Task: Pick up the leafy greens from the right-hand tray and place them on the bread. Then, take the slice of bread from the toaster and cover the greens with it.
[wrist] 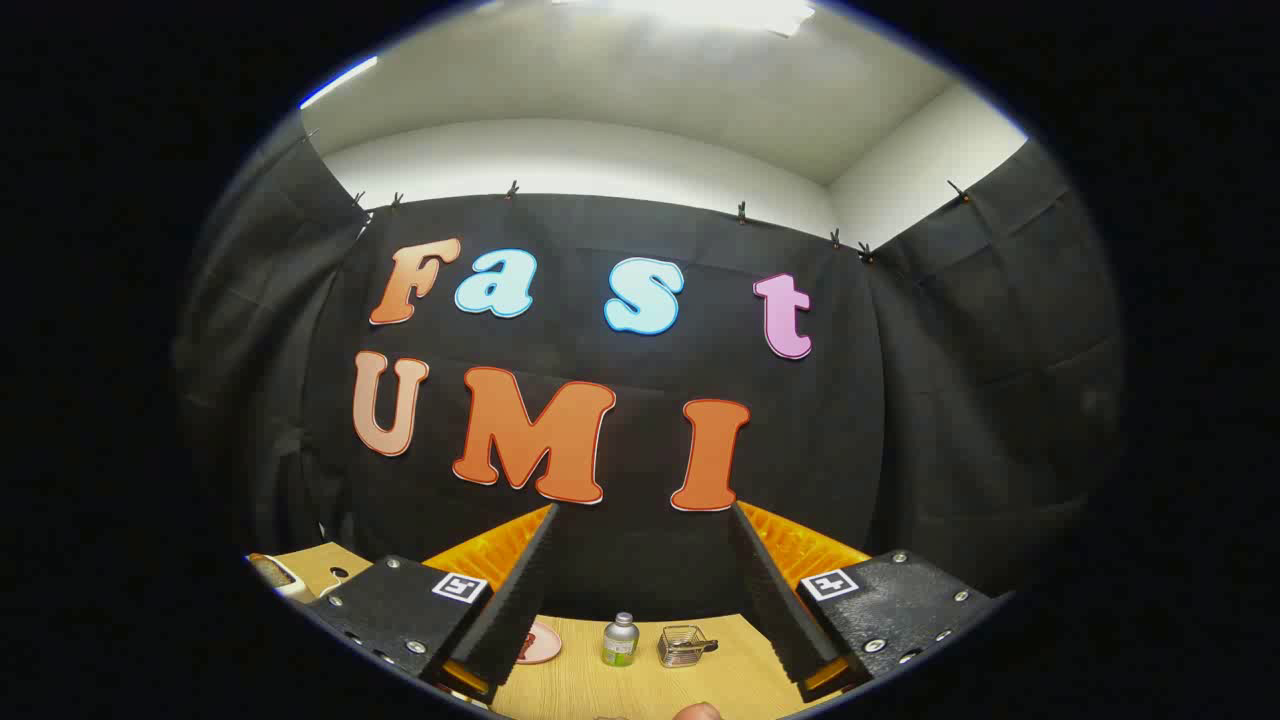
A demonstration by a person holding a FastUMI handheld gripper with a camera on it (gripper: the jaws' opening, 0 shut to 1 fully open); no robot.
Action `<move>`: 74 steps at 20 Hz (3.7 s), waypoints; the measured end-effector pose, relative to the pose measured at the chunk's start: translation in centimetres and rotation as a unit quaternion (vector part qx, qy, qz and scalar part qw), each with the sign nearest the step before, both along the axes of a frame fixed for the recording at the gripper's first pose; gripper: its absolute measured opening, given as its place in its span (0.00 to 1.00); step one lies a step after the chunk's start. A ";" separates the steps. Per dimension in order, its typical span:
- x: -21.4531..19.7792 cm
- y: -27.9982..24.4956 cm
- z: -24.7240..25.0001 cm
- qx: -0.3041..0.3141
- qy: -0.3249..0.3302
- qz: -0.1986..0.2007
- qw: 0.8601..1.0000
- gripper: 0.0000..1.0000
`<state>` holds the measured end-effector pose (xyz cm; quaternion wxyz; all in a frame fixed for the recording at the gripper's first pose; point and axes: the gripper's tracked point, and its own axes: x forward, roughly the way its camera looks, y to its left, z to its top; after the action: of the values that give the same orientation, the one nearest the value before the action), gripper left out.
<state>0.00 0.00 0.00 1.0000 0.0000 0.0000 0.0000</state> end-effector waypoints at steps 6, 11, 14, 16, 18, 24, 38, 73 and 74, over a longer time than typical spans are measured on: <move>0.1 0.5 0.3 0.004 -0.008 0.006 1.000 0.98; 0.0 0.9 -0.5 0.005 0.003 0.011 1.000 0.98; -0.3 1.3 -1.3 0.014 0.013 0.015 1.000 0.98; -0.3 1.4 -2.4 0.022 0.025 0.018 0.999 0.98; -0.5 1.4 -3.8 0.021 0.042 0.022 0.999 0.98; -1.9 2.5 -10.1 -0.004 0.107 0.060 0.992 0.98; -11.7 5.7 -36.8 -0.034 0.440 0.214 0.872 0.95; -15.2 8.3 -43.0 0.029 0.595 0.158 0.788 0.01; -14.9 8.6 -41.8 0.041 0.587 0.157 0.793 0.01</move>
<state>-14.87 8.63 -41.81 0.7934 0.0408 0.5866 0.1572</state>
